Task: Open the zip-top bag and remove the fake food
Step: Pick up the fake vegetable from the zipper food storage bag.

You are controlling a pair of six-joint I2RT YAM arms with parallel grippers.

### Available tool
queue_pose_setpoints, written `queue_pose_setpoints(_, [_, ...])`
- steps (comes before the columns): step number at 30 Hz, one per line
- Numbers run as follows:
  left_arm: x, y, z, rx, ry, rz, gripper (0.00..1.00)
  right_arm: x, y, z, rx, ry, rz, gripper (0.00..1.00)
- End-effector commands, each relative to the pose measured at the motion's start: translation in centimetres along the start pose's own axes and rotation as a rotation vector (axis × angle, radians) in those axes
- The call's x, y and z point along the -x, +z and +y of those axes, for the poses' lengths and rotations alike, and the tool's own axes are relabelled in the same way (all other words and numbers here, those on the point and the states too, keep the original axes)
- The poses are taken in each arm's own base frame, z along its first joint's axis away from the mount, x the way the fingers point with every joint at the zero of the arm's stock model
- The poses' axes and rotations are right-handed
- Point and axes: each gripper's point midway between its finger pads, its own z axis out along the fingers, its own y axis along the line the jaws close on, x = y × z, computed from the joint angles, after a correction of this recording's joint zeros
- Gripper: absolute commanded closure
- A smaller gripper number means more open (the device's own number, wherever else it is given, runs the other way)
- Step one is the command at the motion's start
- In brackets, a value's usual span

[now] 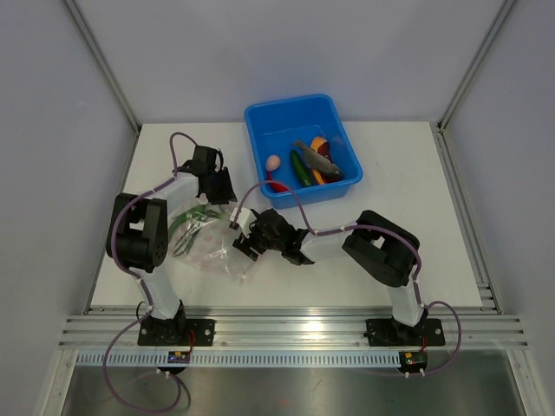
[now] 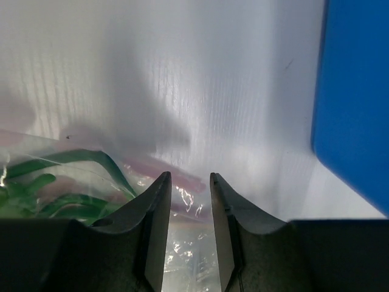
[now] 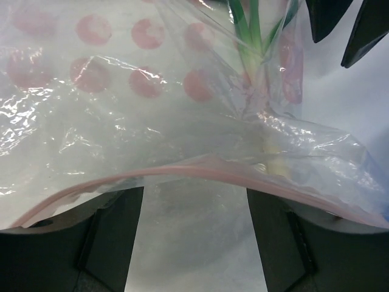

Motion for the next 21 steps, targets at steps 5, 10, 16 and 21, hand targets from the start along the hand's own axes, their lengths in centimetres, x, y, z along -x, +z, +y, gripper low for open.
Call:
queue_pose_setpoints(5, [2.0, 0.6, -0.1, -0.037, -0.023, -0.064, 0.71, 4.3, -0.5, -0.4, -0.017, -0.052, -0.127, 0.22])
queue_pose_setpoints(10, [0.8, 0.2, -0.1, -0.054, -0.013, -0.046, 0.83, 4.1, -0.2, -0.8, -0.038, -0.048, -0.116, 0.21])
queue_pose_setpoints(16, [-1.3, -0.3, 0.3, -0.057, 0.004, 0.01, 0.86, 3.6, 0.2, -1.1, -0.051, -0.045, -0.096, 0.2])
queue_pose_setpoints(21, [-2.2, -0.4, 0.5, -0.055, 0.018, 0.031, 0.86, 3.2, 0.5, -1.3, -0.064, -0.056, -0.087, 0.2])
